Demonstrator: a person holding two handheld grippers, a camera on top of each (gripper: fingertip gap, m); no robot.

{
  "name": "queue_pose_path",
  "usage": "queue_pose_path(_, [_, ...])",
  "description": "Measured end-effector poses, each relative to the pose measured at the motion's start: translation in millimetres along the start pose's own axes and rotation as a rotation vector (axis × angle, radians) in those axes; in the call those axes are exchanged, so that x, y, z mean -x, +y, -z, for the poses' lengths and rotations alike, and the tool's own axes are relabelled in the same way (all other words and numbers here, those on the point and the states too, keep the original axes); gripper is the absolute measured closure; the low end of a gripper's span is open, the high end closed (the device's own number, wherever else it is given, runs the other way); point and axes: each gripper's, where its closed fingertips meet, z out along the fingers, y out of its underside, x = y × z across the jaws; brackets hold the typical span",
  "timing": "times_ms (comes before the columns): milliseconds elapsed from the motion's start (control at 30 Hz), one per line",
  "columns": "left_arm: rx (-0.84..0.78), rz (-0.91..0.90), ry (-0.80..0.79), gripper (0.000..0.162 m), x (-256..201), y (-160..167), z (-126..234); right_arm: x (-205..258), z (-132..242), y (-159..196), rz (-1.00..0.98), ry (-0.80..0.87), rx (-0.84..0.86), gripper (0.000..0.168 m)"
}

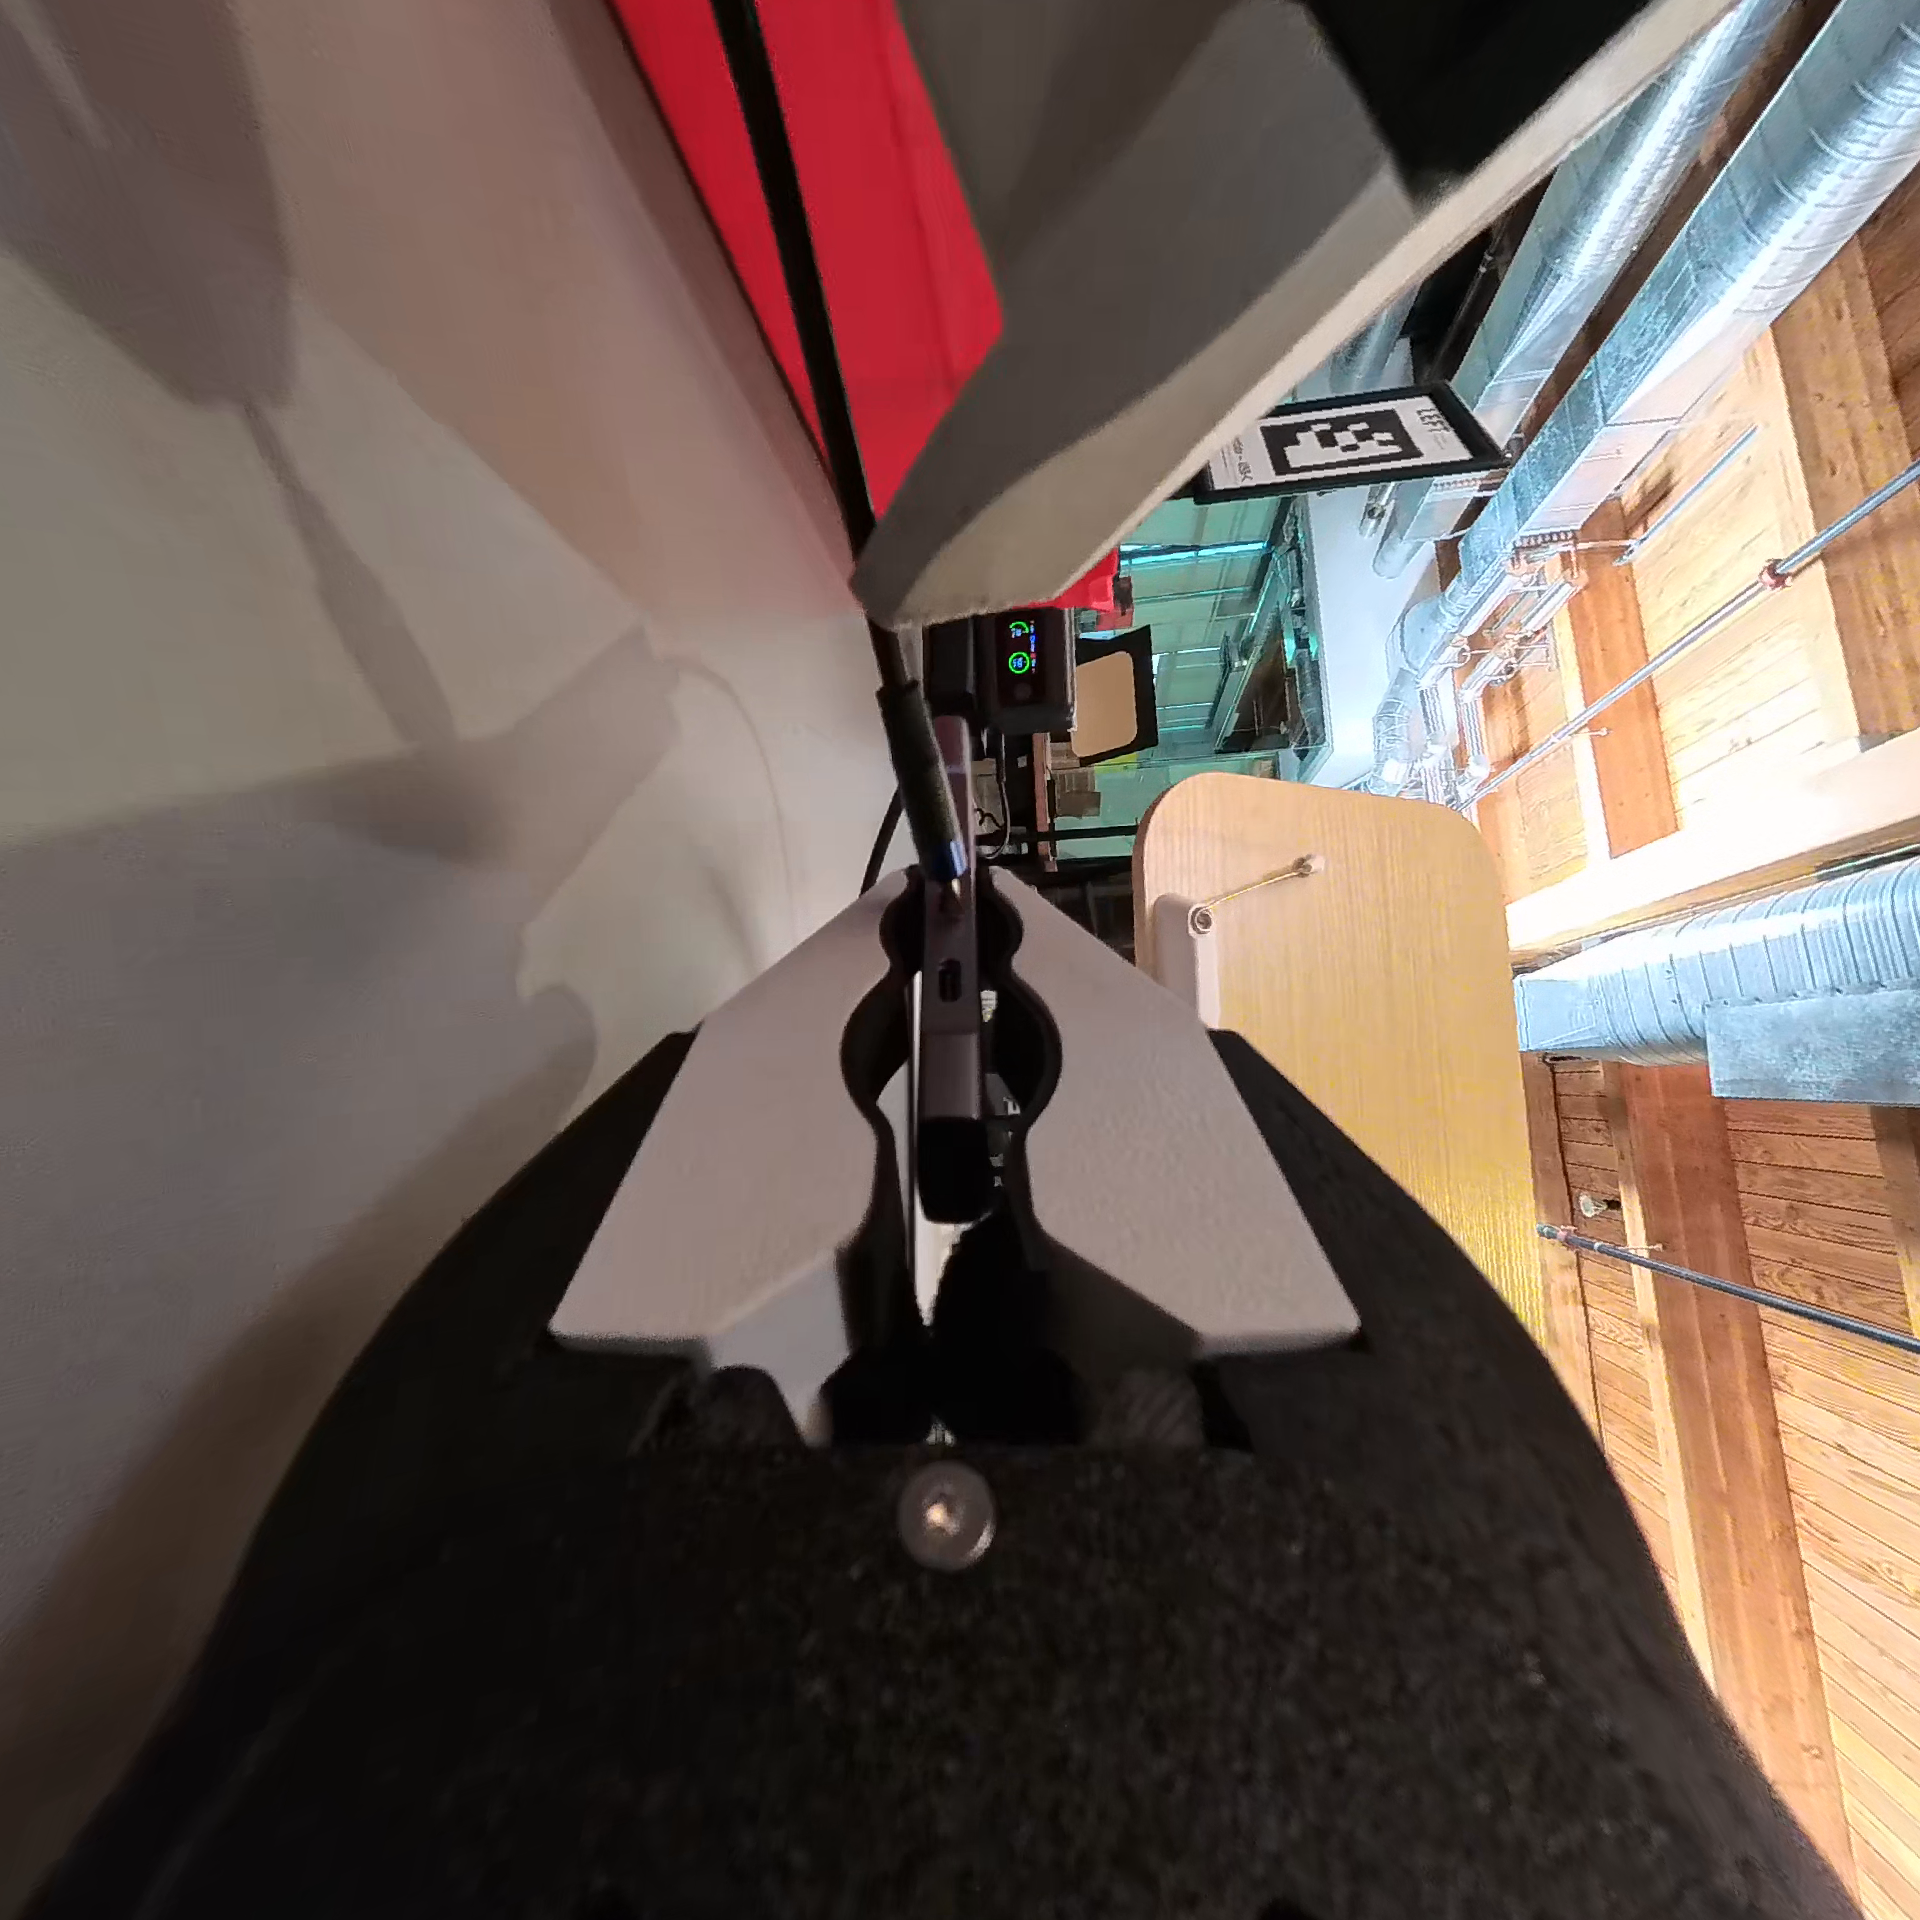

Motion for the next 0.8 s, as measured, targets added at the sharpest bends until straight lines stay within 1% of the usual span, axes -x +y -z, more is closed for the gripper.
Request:
queue_pose_path(200, [-0.015, 0.027, 0.015, 0.160, 0, -2, 1, 1, 0, 1, 0.014, -0.001, 0.006, 0.161])
queue_pose_path(533, [0.032, -0.015, -0.058, 0.160, 5, 4, -3, 4, 0, 0, 0.052, -0.001, 0.013, 0.161])
queue_pose_path(600, [0.013, -0.010, -0.052, 0.160, 4, 1, -3, 4, -1, 1, 0.045, -0.003, 0.016, 0.161])
queue_pose_path(733, [-0.091, 0.069, 0.014, 0.160, 1, -12, 3, 1, 0, 4, 0.009, -0.003, 0.030, 0.161])
queue_pose_path(800, [-0.145, 0.116, 0.038, 0.160, 2, -16, 4, -4, 1, 6, -0.051, 0.002, 0.025, 0.161])
